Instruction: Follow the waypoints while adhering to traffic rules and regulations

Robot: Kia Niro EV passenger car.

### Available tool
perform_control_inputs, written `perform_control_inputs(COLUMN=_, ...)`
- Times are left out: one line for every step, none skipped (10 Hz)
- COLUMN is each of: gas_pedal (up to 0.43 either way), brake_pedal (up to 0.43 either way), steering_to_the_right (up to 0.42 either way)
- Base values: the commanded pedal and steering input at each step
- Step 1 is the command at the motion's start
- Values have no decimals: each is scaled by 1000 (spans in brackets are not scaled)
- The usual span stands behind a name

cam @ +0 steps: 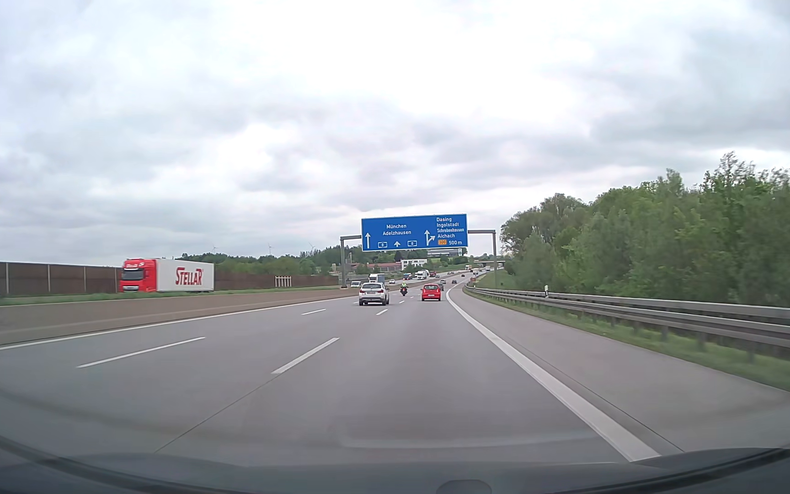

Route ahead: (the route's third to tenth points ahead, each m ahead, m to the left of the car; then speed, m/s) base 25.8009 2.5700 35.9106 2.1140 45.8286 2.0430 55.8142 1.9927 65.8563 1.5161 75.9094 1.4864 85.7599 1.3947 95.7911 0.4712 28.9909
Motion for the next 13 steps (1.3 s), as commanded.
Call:
perform_control_inputs(gas_pedal=228, brake_pedal=0, steering_to_the_right=3)
perform_control_inputs(gas_pedal=228, brake_pedal=0, steering_to_the_right=3)
perform_control_inputs(gas_pedal=228, brake_pedal=0, steering_to_the_right=3)
perform_control_inputs(gas_pedal=228, brake_pedal=0, steering_to_the_right=3)
perform_control_inputs(gas_pedal=220, brake_pedal=0, steering_to_the_right=3)
perform_control_inputs(gas_pedal=220, brake_pedal=0, steering_to_the_right=3)
perform_control_inputs(gas_pedal=220, brake_pedal=0, steering_to_the_right=3)
perform_control_inputs(gas_pedal=220, brake_pedal=0, steering_to_the_right=3)
perform_control_inputs(gas_pedal=220, brake_pedal=0, steering_to_the_right=3)
perform_control_inputs(gas_pedal=220, brake_pedal=0, steering_to_the_right=3)
perform_control_inputs(gas_pedal=220, brake_pedal=0, steering_to_the_right=3)
perform_control_inputs(gas_pedal=220, brake_pedal=0, steering_to_the_right=3)
perform_control_inputs(gas_pedal=220, brake_pedal=0, steering_to_the_right=3)
